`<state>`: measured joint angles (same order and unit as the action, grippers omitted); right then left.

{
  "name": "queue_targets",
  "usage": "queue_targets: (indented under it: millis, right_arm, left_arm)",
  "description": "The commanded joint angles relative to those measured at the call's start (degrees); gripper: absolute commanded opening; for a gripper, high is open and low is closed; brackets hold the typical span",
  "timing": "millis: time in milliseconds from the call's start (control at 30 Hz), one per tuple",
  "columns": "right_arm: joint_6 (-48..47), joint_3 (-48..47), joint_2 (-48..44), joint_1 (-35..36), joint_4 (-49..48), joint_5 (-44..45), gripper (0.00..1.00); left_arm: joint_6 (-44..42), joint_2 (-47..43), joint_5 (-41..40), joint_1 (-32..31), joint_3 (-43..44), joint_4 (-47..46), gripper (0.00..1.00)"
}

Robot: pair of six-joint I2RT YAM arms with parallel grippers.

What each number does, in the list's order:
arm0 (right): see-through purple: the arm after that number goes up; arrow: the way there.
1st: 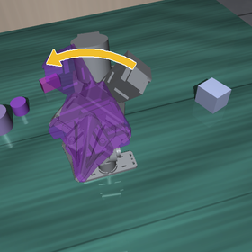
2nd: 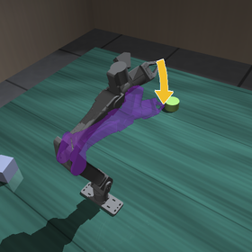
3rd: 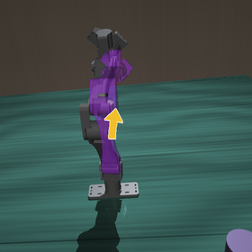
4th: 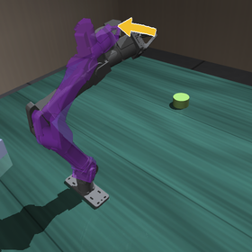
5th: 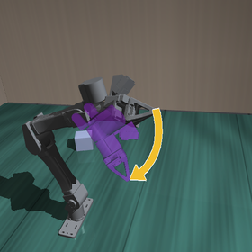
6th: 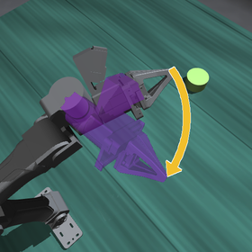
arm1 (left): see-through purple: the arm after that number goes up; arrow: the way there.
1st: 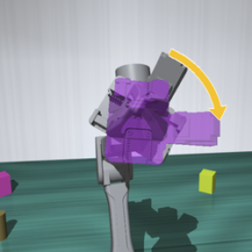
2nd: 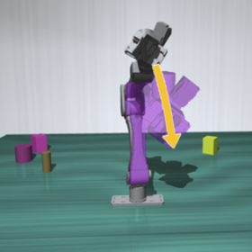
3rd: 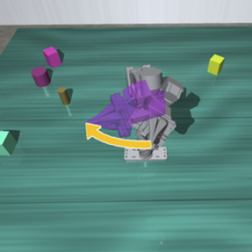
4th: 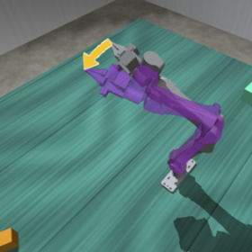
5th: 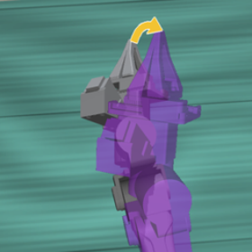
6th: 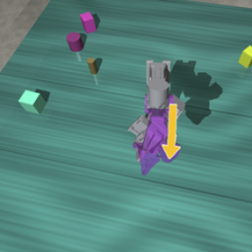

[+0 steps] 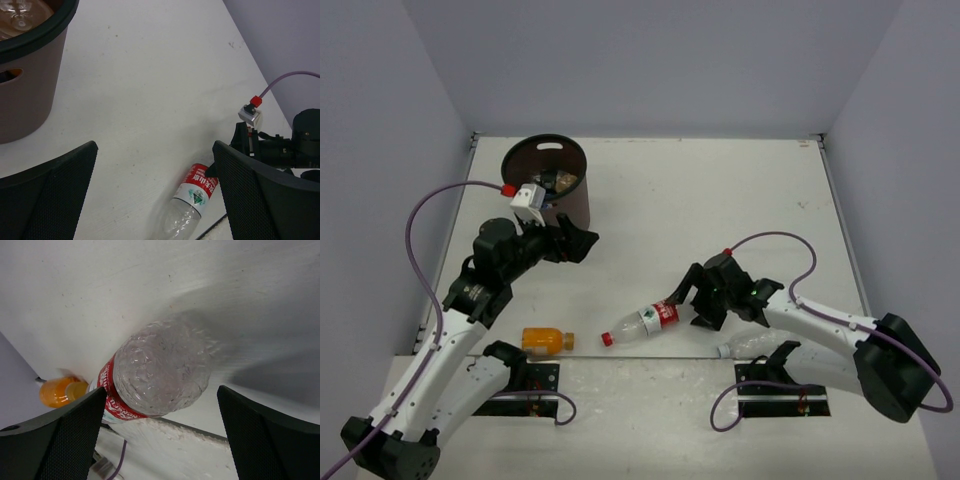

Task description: Put the plastic bottles in the bin

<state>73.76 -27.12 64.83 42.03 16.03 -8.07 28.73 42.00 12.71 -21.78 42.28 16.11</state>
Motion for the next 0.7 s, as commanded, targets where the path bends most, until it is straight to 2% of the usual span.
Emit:
queue_targets:
  millis: [0,467,667]
  right_arm:
    - [2.36,-4.1,2.67,0.42,-5.69,-0.05,0.92]
    - [5.73,-9.79,14.6,4.52,-7.27,-0.98,0.93]
    - [7.11,-11.01,18.68,5.25,-7.96,1.36,0.88]
  left_arm:
    - [-0.71,-1.49,-1.2,0.32,-0.58,1.06,1.0]
    - [-0.34,-4.56,-4.9,0.25,0.26,5.64,1.0]
    - [-0.07,-5.37,-6.1,0.25,0.52,7.02,1.0]
